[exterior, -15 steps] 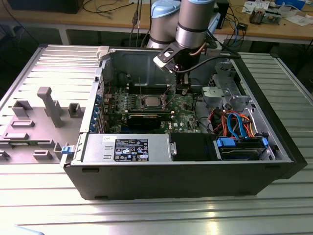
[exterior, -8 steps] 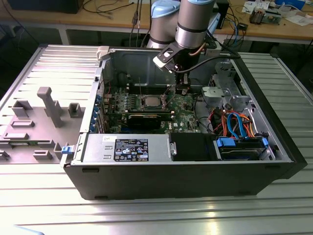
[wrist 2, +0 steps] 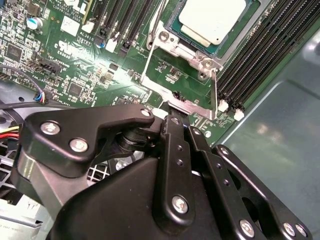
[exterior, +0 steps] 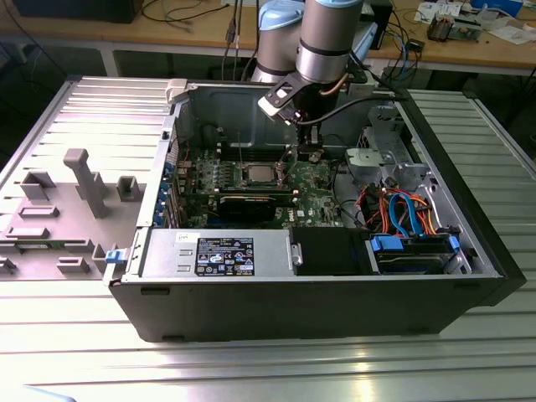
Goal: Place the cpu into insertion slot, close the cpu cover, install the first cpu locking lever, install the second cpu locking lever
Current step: 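Close the cpu cover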
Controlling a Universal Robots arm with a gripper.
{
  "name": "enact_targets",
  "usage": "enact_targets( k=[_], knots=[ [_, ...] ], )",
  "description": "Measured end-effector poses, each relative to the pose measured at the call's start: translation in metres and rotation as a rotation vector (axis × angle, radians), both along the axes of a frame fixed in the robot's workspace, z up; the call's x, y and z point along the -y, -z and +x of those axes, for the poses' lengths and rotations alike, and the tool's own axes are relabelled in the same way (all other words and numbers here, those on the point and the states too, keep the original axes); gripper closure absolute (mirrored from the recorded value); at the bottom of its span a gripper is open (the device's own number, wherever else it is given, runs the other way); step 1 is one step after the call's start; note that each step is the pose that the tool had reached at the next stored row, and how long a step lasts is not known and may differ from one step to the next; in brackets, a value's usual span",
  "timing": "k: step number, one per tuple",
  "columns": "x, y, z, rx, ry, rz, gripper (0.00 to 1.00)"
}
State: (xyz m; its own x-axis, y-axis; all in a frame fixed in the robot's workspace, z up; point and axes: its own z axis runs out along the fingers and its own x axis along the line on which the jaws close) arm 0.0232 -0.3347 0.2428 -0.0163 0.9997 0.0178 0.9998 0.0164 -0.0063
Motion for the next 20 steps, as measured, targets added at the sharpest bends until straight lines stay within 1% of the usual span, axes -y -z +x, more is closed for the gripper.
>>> enact_targets(
  k=[7,20],
  knots=[
    [0.0,0.0,-0.0012,-0.0001,0.0,0.0,0.89],
    [0.0,0.0008,-0.0088,-0.0002,0.0,-0.0001,0.89]
  ],
)
